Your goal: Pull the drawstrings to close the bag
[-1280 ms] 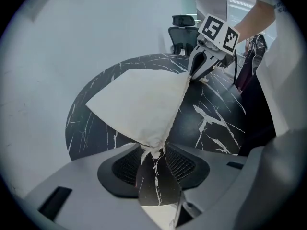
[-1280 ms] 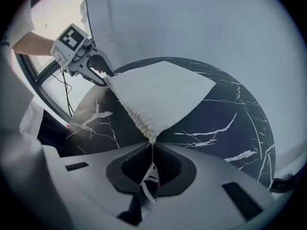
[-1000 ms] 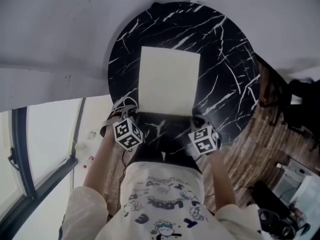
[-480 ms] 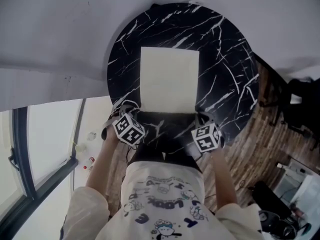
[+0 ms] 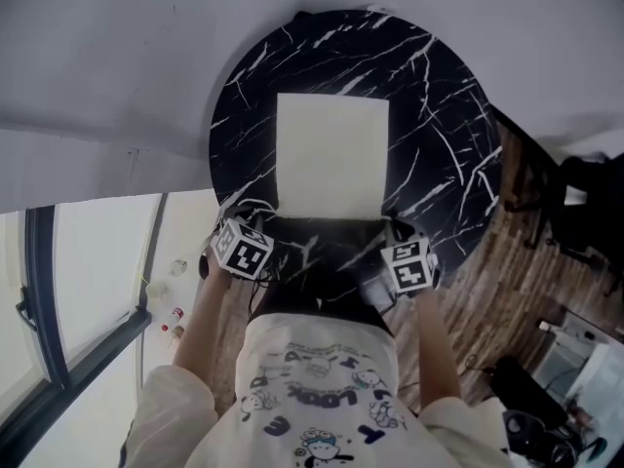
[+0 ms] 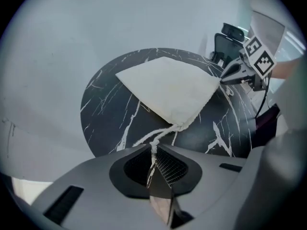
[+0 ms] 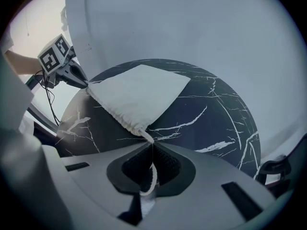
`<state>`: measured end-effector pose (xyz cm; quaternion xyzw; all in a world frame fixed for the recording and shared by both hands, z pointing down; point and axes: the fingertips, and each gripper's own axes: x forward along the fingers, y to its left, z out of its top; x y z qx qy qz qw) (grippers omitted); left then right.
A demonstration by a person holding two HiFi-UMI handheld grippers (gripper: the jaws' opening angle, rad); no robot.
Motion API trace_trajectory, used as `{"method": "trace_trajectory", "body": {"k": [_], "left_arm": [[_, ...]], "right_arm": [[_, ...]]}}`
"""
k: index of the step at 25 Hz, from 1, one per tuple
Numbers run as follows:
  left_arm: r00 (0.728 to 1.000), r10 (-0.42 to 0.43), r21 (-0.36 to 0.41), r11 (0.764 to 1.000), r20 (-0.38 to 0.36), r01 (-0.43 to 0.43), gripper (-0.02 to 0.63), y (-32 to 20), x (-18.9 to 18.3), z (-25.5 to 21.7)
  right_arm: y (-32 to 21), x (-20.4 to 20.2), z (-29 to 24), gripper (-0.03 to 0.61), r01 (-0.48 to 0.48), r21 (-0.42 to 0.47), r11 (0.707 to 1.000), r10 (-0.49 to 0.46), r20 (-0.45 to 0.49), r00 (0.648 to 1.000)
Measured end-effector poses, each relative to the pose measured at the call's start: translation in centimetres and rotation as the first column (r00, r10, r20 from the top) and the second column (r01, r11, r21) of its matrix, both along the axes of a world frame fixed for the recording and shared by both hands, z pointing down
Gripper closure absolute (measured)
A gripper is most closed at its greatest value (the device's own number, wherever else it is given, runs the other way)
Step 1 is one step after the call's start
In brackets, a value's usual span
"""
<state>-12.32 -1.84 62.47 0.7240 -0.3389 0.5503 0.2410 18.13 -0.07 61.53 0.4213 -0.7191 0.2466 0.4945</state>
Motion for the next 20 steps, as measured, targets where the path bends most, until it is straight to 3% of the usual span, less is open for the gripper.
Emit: {"method": "trace_trajectory", "body": {"k": [3, 7, 11, 18, 20], "left_arm": [[0.999, -0.039, -0.008, 0.999, -0.017, 0.039, 0.545, -0.1, -0.2, -0.2], [1.000, 0.013, -0.005, 1.000, 0.025, -0.013, 0.545, 0.2, 0.1, 0.0], [1.000, -0.026, -0.020, 0.999, -0.008, 0.026, 0.545, 0.1, 0.0, -0.1], [0.995, -0.099, 0.008, 0.995, 0.027, 0.099, 0.545, -0.6, -1.6, -0.3], [0.993, -0.114, 0.019, 0.993, 0.044, 0.113, 0.574, -0.7, -2.5, -0.3]], "right_arm": [[-0.1, 0.2, -0.1, 0.561, -0.034, -0.004, 0.999, 0.034, 0.027, 0.999], [0.1, 0.3, -0.2, 0.561, -0.028, -0.007, 1.000, 0.028, 0.030, 0.999], [0.2, 0.8, -0.1, 0.561, -0.064, -0.010, 0.998, 0.064, 0.044, 0.997], [-0.2, 1.8, -0.2, 0.561, -0.111, 0.012, 0.994, 0.111, 0.025, 0.994], [-0.3, 2.5, -0.3, 0.561, -0.139, 0.008, 0.990, 0.139, 0.035, 0.990]]}}
